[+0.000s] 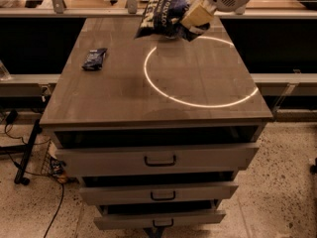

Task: Place blue chip bag into white bowl

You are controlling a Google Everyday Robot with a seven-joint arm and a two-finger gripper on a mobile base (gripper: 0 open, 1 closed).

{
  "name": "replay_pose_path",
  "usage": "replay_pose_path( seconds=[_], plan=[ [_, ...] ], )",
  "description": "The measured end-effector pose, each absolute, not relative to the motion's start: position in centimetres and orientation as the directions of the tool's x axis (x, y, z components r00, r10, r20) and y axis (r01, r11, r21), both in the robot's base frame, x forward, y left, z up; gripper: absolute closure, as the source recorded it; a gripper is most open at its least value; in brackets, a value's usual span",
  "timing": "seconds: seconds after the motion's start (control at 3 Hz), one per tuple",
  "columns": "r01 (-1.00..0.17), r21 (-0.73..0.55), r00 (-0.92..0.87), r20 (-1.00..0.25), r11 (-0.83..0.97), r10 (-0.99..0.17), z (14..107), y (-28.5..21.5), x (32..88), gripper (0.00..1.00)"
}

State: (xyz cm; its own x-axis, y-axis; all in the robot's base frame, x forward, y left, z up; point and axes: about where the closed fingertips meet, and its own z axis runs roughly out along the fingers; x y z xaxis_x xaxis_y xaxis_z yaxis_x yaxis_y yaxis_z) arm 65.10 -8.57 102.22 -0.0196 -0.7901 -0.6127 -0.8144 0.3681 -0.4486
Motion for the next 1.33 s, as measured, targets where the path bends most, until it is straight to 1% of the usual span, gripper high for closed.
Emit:
replay_pose_path(
  seconds=[0.33, 0.67, 1.0, 1.33],
  plan=[
    [-0.788, -0.424, -0.048, -0.68, 0.446, -0.731, 102.0, -6.7, 70.7, 1.0],
    [-0.738, -0.435, -0.056, -0.722, 0.516, -0.69, 102.6, -5.2, 77.5, 1.0],
    [-0.668, -0.463, -0.053, -0.751, 0.582, -0.658, 103.3, -5.5, 83.0, 1.0],
    [-0.603, -0.478, -0.079, -0.761, 0.638, -0.644, 102.8, -6.6, 86.8, 1.0]
  ],
)
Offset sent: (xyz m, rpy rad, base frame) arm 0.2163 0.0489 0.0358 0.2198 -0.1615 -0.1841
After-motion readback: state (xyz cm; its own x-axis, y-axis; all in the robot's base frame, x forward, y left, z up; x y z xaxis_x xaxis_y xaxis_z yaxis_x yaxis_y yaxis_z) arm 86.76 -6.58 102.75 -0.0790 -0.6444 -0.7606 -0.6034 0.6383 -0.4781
